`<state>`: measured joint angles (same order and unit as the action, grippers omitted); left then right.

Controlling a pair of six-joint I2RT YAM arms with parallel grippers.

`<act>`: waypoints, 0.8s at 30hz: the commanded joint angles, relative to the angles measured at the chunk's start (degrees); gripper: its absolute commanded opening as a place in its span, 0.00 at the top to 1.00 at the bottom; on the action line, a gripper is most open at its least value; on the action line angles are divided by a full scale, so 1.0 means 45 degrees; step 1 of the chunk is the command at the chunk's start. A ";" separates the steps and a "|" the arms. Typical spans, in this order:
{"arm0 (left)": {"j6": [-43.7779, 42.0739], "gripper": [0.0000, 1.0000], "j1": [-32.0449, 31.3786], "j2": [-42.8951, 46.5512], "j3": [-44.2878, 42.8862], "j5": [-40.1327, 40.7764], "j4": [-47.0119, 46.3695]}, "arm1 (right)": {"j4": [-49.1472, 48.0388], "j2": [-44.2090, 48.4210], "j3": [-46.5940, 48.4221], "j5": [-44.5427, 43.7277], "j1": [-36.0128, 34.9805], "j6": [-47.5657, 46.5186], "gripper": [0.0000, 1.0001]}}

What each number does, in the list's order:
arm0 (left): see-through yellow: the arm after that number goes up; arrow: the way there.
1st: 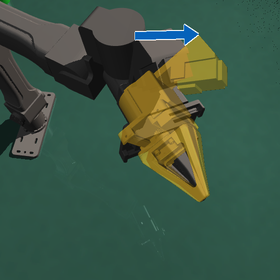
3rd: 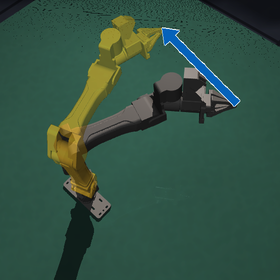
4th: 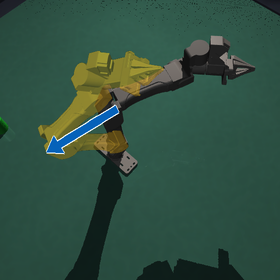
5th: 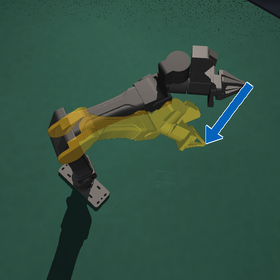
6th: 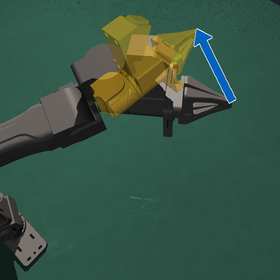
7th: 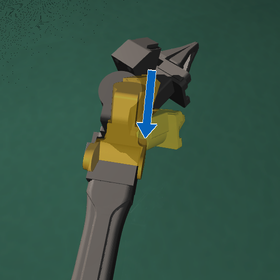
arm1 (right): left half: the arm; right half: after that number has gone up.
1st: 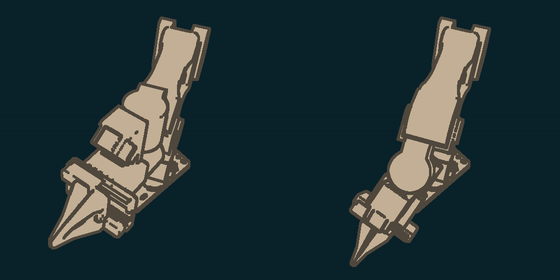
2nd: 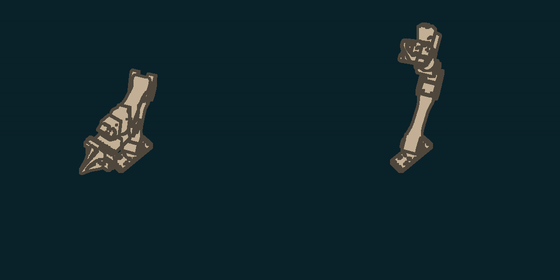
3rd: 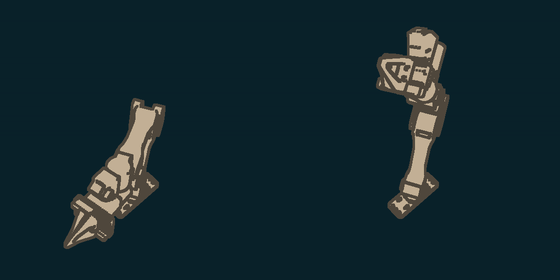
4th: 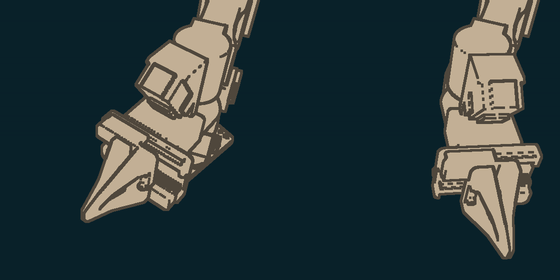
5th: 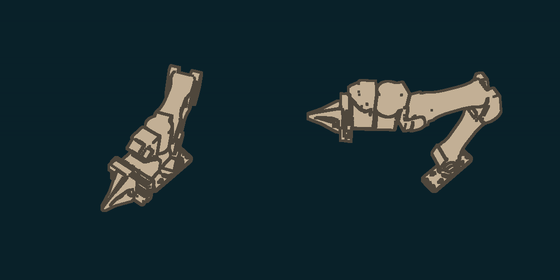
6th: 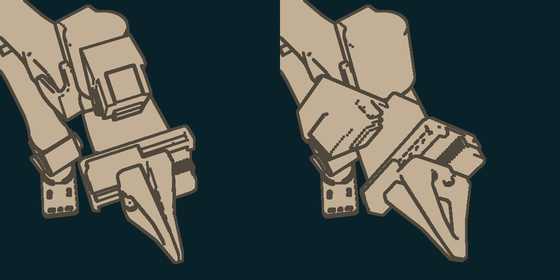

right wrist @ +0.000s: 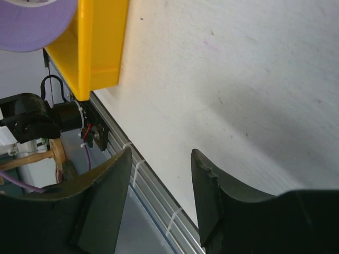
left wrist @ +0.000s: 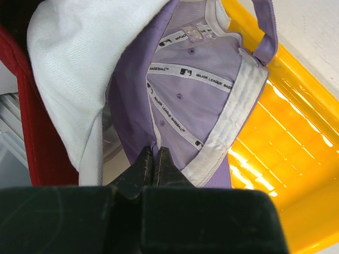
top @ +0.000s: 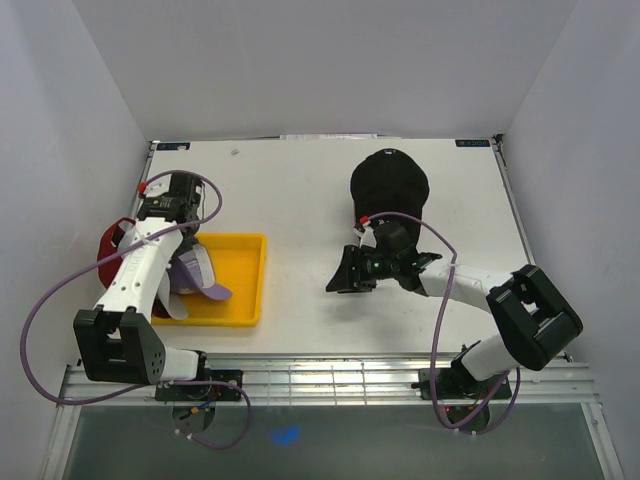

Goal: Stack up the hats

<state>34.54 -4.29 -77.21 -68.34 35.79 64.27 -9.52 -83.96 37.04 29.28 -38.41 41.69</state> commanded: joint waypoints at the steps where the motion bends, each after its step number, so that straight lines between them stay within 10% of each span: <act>1: 0.0039 1.00 -0.0041 0.0634 -0.0751 -0.0764 -0.0142 | 0.0999 0.0338 0.1824 -0.0136 -0.0466 -0.1021 0.46; 24: 0.0603 1.00 -0.1427 0.1044 -0.2354 -0.2348 0.1147 | 0.4476 -0.3488 1.2000 -0.4180 -0.5796 -0.3737 0.41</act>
<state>35.48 -9.19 -74.87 -76.97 26.11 68.86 8.05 -97.73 84.05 15.55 -61.06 27.35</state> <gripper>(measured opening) 0.025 0.583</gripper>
